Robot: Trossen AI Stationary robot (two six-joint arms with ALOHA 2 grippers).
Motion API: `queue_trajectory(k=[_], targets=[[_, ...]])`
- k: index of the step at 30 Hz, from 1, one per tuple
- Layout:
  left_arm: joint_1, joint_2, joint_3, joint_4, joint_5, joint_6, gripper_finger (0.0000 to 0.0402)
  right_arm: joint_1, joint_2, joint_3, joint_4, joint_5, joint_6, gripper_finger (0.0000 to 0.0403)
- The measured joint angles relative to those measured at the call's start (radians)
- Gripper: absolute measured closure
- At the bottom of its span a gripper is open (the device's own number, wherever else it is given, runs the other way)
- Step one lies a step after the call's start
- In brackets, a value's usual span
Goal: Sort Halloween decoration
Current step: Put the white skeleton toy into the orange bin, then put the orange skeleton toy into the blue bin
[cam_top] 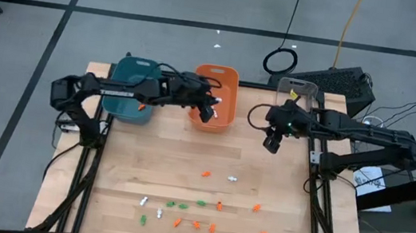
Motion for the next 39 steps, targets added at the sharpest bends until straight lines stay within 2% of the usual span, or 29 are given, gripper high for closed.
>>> queue_trajectory(k=[6, 12, 22, 25, 31, 36, 39], targets=[[0.000, 0.058, 0.000, -0.063, -0.002, 0.008, 0.0365, -0.013, 0.000, 0.000, 0.018, -0.001, -0.038, 0.0243], [0.001, 0.111, 0.000, -0.091, -0.011, 0.040, 0.0311, -0.027, 0.001, 0.000, 0.034, -0.001, -0.078, 0.0243], [0.001, 0.087, 0.022, -0.114, -0.054, 0.039, 0.0238, -0.039, 0.009, 0.000, 0.090, -0.005, -0.038, 0.0243], [-0.002, 0.072, 0.069, -0.159, -0.055, 0.039, 0.0231, -0.039, 0.014, 0.000, 0.092, -0.014, 0.003, 0.0243], [-0.026, 0.029, 0.190, -0.291, -0.055, 0.036, 0.0231, -0.034, 0.013, 0.000, 0.091, -0.124, 0.155, 0.0243], [-0.068, -0.032, 0.277, -0.421, -0.049, -0.061, 0.0231, -0.005, 0.013, 0.000, 0.113, -0.201, 0.352, 0.0243], [-0.098, -0.099, 0.286, -0.443, 0.009, -0.108, 0.0231, 0.031, 0.013, 0.000, 0.151, -0.216, 0.447, 0.0243]])
